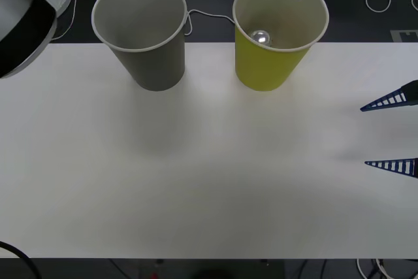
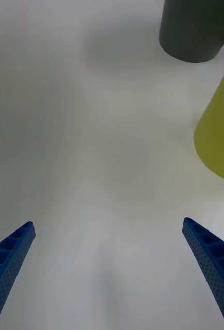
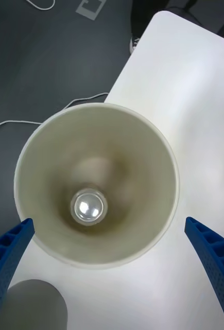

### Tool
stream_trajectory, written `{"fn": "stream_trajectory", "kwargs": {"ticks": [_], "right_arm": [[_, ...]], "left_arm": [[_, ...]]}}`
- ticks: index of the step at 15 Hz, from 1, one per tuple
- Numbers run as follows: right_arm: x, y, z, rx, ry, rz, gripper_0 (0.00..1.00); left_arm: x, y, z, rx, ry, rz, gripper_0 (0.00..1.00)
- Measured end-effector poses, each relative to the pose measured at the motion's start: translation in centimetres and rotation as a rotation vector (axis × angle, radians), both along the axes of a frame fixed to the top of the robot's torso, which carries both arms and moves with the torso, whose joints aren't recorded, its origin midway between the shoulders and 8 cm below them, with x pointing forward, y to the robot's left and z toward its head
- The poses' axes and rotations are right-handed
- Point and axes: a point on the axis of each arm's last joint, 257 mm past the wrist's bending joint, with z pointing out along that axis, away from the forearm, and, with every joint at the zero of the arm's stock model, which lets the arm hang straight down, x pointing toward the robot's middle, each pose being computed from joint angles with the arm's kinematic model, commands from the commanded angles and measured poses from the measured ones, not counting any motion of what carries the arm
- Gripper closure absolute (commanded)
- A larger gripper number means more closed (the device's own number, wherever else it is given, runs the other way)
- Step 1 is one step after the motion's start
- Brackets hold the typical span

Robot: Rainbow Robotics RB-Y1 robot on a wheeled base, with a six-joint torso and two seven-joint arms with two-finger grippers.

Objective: Put the can into the green bin and the plastic bottle into the gray bin

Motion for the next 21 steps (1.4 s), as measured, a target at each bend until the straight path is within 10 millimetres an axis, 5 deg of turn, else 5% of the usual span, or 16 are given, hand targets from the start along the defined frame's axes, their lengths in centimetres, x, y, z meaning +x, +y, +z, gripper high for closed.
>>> {"fn": "stream_trajectory", "kwargs": {"ticks": [12,17,21], "right_arm": [[0.0,0.0,0.0,0.000,0.000,0.000,0.00],[0.0,0.0,0.0,0.000,0.000,0.000,0.00],[0.0,0.0,0.0,0.000,0.000,0.000,0.00]], "left_arm": [[-6.4,16.7,-1.8,0.011,-0.030,-0.154,0.00],[-9.1,21.3,-1.4,-0.075,-0.121,-0.166,0.00],[-10.9,24.8,-3.5,-0.033,-0.191,-0.198,0.00]]}}
